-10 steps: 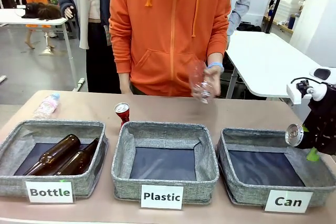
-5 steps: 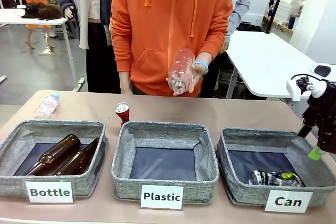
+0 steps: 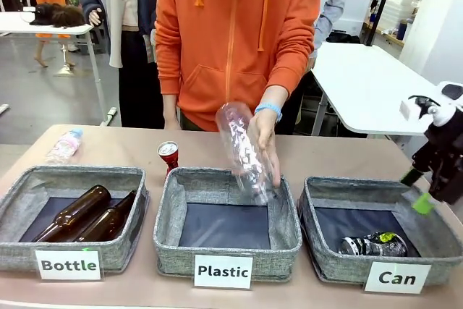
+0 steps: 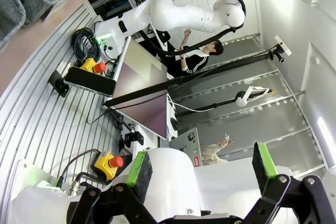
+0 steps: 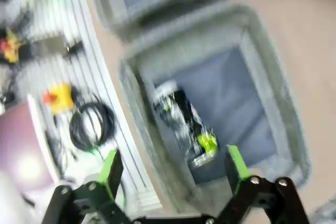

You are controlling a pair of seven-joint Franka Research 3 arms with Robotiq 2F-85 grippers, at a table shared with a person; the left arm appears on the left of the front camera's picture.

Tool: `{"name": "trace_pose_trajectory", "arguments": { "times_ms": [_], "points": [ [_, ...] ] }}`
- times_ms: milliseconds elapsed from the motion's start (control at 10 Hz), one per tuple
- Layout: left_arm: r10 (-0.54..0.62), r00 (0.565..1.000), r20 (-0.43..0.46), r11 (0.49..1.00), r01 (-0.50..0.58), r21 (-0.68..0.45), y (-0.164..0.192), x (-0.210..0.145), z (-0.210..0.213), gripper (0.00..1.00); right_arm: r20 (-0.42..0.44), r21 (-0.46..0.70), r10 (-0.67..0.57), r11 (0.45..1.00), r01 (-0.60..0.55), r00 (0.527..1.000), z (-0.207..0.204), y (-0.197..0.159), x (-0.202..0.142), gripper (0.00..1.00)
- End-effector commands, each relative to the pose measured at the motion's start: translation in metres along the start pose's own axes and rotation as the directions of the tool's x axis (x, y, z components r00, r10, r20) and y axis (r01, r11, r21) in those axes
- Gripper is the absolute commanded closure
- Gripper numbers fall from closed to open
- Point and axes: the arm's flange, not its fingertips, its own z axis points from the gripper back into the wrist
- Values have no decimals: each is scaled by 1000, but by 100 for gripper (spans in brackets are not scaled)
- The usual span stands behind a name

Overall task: Sort the can waste into the basket.
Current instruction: Pick up the can waste from the table and place it in the right Fabric basket.

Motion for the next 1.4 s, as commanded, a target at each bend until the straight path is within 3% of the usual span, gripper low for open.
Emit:
{"name": "trace_pose_trajectory", "arguments": {
  "times_ms": [0,100,200,400,600,700,1300],
  "points": [
    [14,1000,0,1000,-14,-12,-3,-3,-1,0,550,196,-241,968,157,800,23,-9,9,0],
    [14,1000,0,1000,-14,-12,-3,-3,-1,0,635,369,-381,914,170,672,30,-10,7,0],
    [14,1000,0,1000,-14,-12,-3,-3,-1,0,589,508,-497,841,187,637,31,-12,4,0],
    [14,1000,0,1000,-14,-12,-3,-3,-1,0,555,633,-656,732,253,511,33,-28,1,0],
    [14,1000,0,1000,-14,-12,-3,-3,-1,0,525,674,-685,697,245,506,32,-42,-2,0],
    [14,1000,0,1000,-14,-12,-3,-3,-1,0,519,565,-533,801,200,668,33,-27,-6,0],
    [14,1000,0,1000,-14,-12,-3,-3,-1,0,519,565,-533,801,200,668,33,-27,-6,0]
  ]
}}
